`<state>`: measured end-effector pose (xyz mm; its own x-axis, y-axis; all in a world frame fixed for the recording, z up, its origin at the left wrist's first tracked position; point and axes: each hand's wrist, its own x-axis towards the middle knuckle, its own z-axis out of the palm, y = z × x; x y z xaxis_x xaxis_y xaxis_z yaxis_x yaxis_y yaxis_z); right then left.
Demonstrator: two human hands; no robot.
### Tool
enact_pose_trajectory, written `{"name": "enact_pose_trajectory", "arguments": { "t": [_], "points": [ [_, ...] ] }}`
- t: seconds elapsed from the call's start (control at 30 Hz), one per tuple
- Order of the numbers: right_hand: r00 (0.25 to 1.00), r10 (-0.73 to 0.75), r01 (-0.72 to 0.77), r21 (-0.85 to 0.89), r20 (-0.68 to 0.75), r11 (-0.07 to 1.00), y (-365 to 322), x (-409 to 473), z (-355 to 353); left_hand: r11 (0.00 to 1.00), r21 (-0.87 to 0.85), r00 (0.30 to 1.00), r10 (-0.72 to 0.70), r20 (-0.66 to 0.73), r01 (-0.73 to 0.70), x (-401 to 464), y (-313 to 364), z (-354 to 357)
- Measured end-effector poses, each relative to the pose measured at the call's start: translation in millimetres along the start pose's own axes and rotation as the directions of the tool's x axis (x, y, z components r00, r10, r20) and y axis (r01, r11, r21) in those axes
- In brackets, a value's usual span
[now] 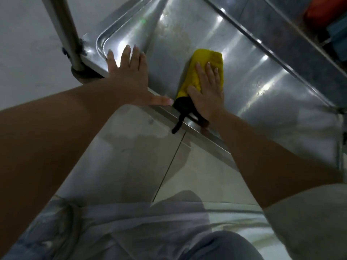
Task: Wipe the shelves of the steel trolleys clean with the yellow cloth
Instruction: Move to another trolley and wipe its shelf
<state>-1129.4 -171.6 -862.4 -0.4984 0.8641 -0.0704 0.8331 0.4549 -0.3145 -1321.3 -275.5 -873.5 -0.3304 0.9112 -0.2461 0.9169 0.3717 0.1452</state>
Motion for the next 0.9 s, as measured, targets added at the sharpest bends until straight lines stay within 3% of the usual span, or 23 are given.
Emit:
{"name": "enact_pose_trajectory", "arguments": {
  "t": [0.17,0.27,0.33,0.47,0.53,0.67,0.8,0.9],
  "points": [
    [0.984,0.177,-0.178,-0.015,-0.009,0.984,-15,29,2,1.0,0.015,1.0,-0.003,-0.004,0.003,-1,2,1],
    [0.977,0.212,-0.212,0.017,-0.024,0.977,-29,11,9,1.0,0.018,1.0,-0.002,-0.009,0.002,-3,2,2],
    [0.992,0.127,-0.127,-0.01,-0.026,0.992,-32,-13,10,1.0,0.002,1.0,-0.004,-0.019,0.004,-6,2,2],
    [0.98,-0.196,0.198,-0.098,0.025,0.975,-7,-48,-3,1.0,-0.004,1.0,0.012,-0.022,-0.012,-14,2,6],
    [0.971,-0.23,0.235,-0.089,0.06,0.968,3,-33,-10,1.0,0.007,0.999,0.026,-0.032,-0.026,-18,3,7],
    [0.999,0.026,-0.023,-0.092,0.027,0.996,-9,34,-3,1.0,0.007,0.999,0.023,-0.026,-0.023,-20,8,5],
    [0.936,0.345,-0.343,0.042,-0.062,0.938,-52,72,19,1.0,-0.003,1.0,0.022,0.004,-0.022,-26,9,5],
    [0.957,0.281,-0.279,0.026,-0.079,0.96,-59,50,23,1.0,-0.022,0.999,0.021,0.029,-0.021,-35,7,8]
  ]
}}
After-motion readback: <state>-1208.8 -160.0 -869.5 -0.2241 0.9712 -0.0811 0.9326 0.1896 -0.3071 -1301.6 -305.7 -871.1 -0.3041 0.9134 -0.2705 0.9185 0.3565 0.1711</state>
